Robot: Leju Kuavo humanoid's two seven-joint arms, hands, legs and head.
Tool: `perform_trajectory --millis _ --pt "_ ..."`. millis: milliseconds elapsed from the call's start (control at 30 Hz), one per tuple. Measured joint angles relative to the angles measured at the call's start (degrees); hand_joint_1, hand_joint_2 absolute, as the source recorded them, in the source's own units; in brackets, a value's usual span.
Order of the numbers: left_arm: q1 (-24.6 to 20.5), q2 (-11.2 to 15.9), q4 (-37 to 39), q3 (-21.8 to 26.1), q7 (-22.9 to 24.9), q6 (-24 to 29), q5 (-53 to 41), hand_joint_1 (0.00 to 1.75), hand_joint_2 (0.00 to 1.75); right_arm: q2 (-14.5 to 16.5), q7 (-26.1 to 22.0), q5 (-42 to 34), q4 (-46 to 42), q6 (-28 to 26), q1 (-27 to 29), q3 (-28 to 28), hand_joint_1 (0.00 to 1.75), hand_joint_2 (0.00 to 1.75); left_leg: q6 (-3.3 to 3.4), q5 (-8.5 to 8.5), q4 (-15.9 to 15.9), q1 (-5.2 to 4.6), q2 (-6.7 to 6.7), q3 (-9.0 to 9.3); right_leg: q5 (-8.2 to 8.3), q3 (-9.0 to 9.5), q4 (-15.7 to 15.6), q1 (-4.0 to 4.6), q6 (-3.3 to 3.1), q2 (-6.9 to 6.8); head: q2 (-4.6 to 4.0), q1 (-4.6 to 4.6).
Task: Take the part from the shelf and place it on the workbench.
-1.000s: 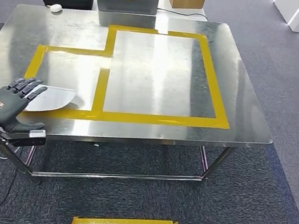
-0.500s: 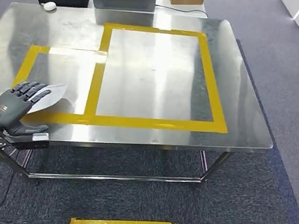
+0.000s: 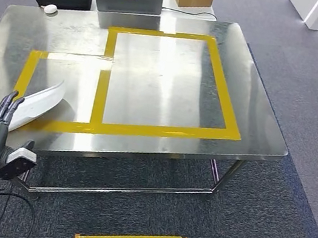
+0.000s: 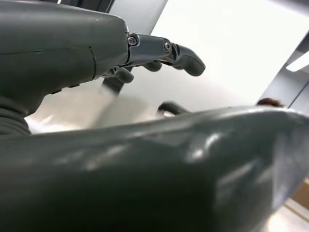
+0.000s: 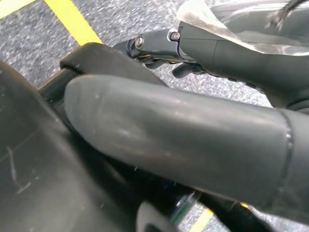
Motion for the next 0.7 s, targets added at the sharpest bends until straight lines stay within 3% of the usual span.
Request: perform_trajectory --millis 67,167,200,233,267,300,367,433,600,633,700 --pt "5.01 -0.9 -4.1 3.3 -2.7 -1.62 3.85 0.0 0.0 -0.01 -0.25 -0.48 -0.07 -0.36 0.23 -0.02 0.0 0.0 0.78 0.45 -0.97 0.33 0.24 -0.15 -1.85 -0.98 1.52 0.11 0.6 -0.46 0.0 0.2" --pt "10.24 -1.92 -8.17 6.4 -4.27 -1.91 4.45 0.0 0.0 -0.02 -0.82 -0.75 -0.16 -0.92 0.26 -0.03 0.0 0.0 1.48 1.61 -1.17 0.4 0.39 -1.11 -8.38 -3.58 10.92 0.14 1.3 -1.15 0.0 0.64" --pt "11.33 -2.17 -9.11 7.11 -4.43 -1.9 4.33 0.0 0.0 -0.02 -0.98 -0.81 -0.2 -1.08 0.25 -0.03 0.0 0.0 1.49 1.98 -1.11 0.34 0.4 -1.51 -9.62 -3.94 13.79 0.15 1.42 -1.18 0.0 0.66" --pt "12.15 -2.41 -9.95 7.68 -4.54 -1.87 4.17 0.0 0.0 -0.02 -1.08 -0.88 -0.23 -1.27 0.24 -0.03 0.0 0.0 1.49 2.34 -1.06 0.27 0.4 -1.93 -9.78 -3.52 14.98 0.17 1.44 -1.18 0.0 0.67" --pt "12.8 -2.64 -10.75 8.17 -4.62 -1.84 3.94 0.0 0.0 -0.02 -1.12 -0.96 -0.26 -1.45 0.24 -0.03 0.0 0.0 1.48 2.73 -1.01 0.18 0.37 -2.39 -8.88 -2.1 13.96 0.19 1.33 -1.19 0.0 0.67" --pt "13.31 -2.83 -11.5 8.54 -4.67 -1.81 3.71 0.0 0.0 -0.04 -1.1 -1.04 -0.27 -1.6 0.25 -0.02 0.0 0.0 1.44 3.13 -0.96 0.1 0.32 -2.85 -7.35 0.24 10.96 0.21 1.11 -1.18 0.0 0.67" --pt "14.16 -3.2 -12.93 9.07 -4.72 -1.76 3.35 0.0 0.0 -0.13 -1.04 -1.15 -0.27 -1.79 0.32 -0.01 0.0 0.0 1.18 3.99 -0.87 -0.07 0.15 -3.66 -5.26 6.04 2.24 0.34 0.39 -1.13 0.0 0.65" --pt "14.63 -3.4 -13.72 9.32 -4.72 -1.75 3.17 0.0 0.0 -0.25 -1.01 -1.19 -0.26 -1.82 0.4 -0.01 0.0 0.0 0.87 4.52 -0.81 -0.22 0.04 -4.08 -5.21 9.43 -2.92 0.49 -0.07 -1.09 0.0 0.62" --pt "14.86 -3.46 -14.16 9.42 -4.72 -1.76 2.97 0.0 0.0 -0.28 -1.02 -1.25 -0.26 -1.83 0.46 -0.01 0.0 0.0 0.55 4.97 -0.83 -0.22 0.05 -4.27 -5.24 9.49 -3.68 0.57 -0.17 -1.09 0.0 0.57" --pt "15.16 -3.58 -14.48 9.58 -4.69 -1.76 2.88 0.0 0.0 -0.29 -1.02 -1.4 -0.26 -1.82 0.51 -0.01 0.0 0.0 0.07 3.96 -0.06 -0.13 0.01 -4.73 -4.46 8.59 -3.84 0.5 -0.7 -1.25 0.0 0.47" --pt "15.77 -3.84 -15.13 9.92 -4.64 -1.76 2.74 0.0 0.0 -0.3 -1.02 -1.7 -0.26 -1.79 0.66 -0.01 0.0 0.0 -1.06 -0.71 4.65 0.11 -0.06 -6.25 -2.44 6.53 -4.07 0.4 -1.76 -1.63 0.0 0.19"
